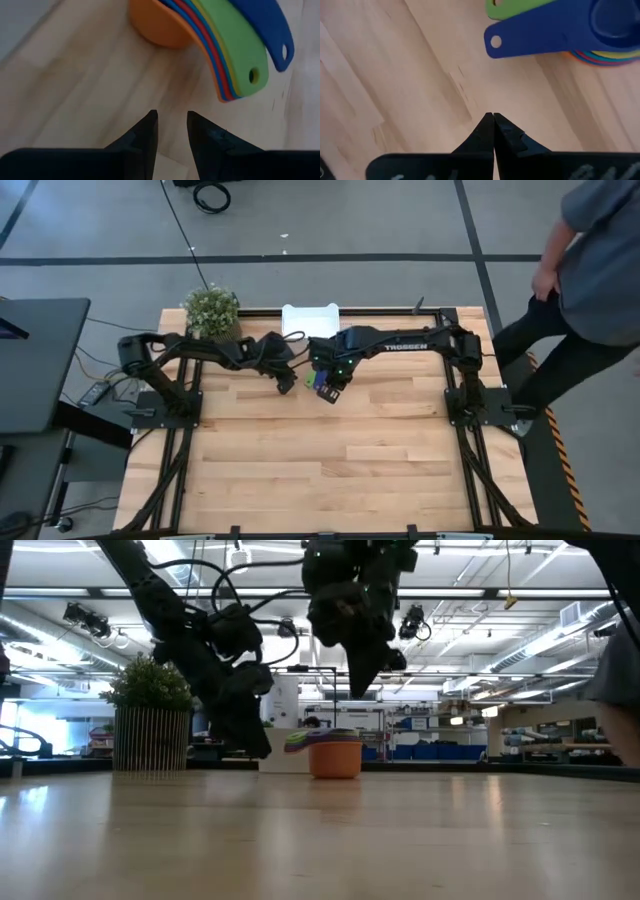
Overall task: Nest measuring cups in basket
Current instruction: Stack the violet measuring cup on top of the green measuring cup
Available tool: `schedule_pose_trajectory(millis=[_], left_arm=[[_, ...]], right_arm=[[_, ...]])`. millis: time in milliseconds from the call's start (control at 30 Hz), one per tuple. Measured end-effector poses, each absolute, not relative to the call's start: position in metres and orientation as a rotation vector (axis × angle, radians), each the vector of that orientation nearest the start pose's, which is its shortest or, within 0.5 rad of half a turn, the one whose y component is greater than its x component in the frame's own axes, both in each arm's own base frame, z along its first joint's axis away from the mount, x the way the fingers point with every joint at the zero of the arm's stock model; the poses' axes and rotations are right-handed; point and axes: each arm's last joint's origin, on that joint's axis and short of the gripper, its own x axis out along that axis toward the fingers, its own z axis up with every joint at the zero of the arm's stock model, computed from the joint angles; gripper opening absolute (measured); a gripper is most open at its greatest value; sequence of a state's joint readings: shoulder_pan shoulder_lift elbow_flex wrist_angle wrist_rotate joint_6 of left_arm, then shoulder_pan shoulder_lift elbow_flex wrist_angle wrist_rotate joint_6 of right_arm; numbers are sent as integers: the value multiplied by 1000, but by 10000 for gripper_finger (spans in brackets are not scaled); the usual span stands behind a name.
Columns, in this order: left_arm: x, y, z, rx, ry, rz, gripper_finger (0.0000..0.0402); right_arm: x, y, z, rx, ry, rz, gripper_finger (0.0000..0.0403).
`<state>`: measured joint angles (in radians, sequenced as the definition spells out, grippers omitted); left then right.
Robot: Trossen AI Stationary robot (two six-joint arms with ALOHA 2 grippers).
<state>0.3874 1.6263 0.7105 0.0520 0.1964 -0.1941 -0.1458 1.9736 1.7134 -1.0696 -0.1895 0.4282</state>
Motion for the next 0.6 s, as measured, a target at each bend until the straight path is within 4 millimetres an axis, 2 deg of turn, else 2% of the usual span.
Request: schedule_pose_trajectory(millis=[333, 600], left_arm=[[285, 98, 117, -411, 828, 223, 111], [288, 99, 118, -383, 806, 210, 111]], right_arm=[[390, -62, 204, 623, 1291, -250, 2], [393, -71, 189, 611, 1209, -223, 2]])
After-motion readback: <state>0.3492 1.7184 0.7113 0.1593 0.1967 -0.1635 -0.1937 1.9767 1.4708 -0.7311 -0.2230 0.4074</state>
